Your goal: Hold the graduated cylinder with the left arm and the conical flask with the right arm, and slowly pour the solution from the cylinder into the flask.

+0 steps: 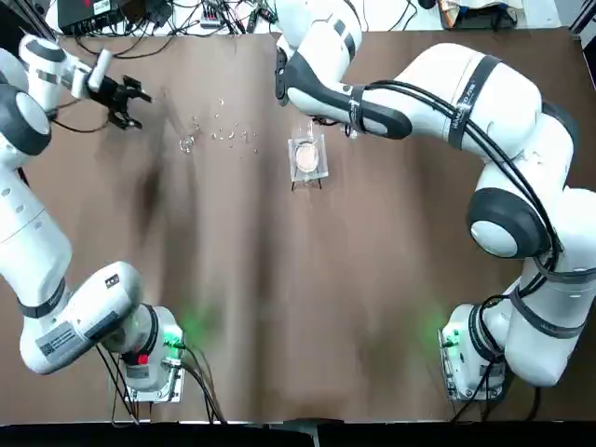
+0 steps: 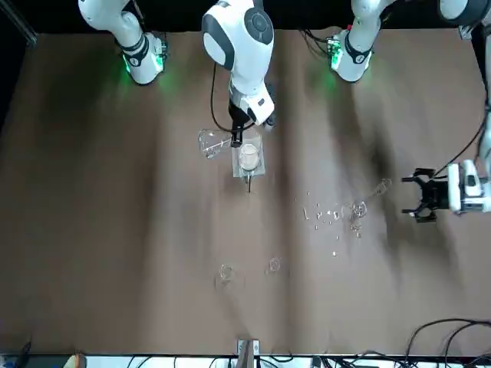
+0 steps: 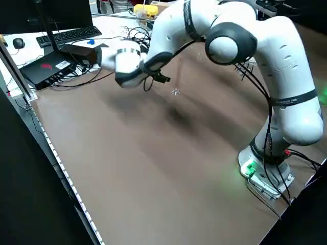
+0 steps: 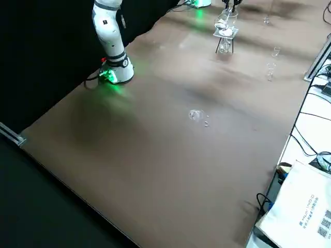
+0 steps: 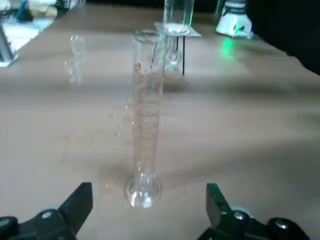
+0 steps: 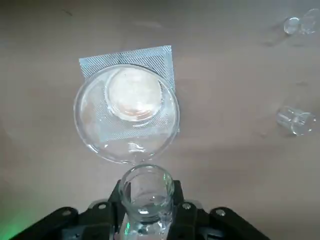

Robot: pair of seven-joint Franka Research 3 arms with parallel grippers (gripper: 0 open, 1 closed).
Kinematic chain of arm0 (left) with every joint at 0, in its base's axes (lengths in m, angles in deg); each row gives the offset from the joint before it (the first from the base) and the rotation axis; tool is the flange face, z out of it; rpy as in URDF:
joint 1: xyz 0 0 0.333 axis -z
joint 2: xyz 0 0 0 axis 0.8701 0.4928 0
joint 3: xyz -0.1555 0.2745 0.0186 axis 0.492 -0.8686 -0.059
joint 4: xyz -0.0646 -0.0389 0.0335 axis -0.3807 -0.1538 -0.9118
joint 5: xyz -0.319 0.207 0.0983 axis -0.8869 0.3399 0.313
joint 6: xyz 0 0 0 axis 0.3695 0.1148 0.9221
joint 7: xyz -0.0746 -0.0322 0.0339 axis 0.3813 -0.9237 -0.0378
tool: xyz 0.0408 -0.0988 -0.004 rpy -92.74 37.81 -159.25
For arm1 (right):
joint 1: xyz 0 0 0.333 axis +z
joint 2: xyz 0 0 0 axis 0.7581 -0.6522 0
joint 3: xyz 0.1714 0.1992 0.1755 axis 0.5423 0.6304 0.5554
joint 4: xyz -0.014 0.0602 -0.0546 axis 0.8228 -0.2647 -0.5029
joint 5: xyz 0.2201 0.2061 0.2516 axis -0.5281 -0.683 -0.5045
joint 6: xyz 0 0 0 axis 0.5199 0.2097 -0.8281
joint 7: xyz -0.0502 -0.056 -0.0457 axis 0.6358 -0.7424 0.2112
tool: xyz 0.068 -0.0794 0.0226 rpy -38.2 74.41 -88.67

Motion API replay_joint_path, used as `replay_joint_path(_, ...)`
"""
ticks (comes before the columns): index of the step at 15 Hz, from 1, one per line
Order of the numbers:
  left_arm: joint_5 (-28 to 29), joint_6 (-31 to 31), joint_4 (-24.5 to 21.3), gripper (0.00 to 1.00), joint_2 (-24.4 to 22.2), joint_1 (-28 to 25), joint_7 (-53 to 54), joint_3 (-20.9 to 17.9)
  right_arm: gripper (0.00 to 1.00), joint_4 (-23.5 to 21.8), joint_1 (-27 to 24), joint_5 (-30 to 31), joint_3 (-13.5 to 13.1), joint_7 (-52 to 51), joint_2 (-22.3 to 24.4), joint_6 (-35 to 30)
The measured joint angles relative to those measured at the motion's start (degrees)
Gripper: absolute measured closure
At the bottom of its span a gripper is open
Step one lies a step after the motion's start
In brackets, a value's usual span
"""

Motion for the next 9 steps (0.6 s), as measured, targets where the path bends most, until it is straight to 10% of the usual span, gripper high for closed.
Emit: replay_joint_path(9, 20.81, 0.37, 0.99, 0.00, -21.12, 5.42, -49.42, 0.87, 0.61, 0.34, 2.60, 5.93, 0.02, -0.01, -0.40, -2.26)
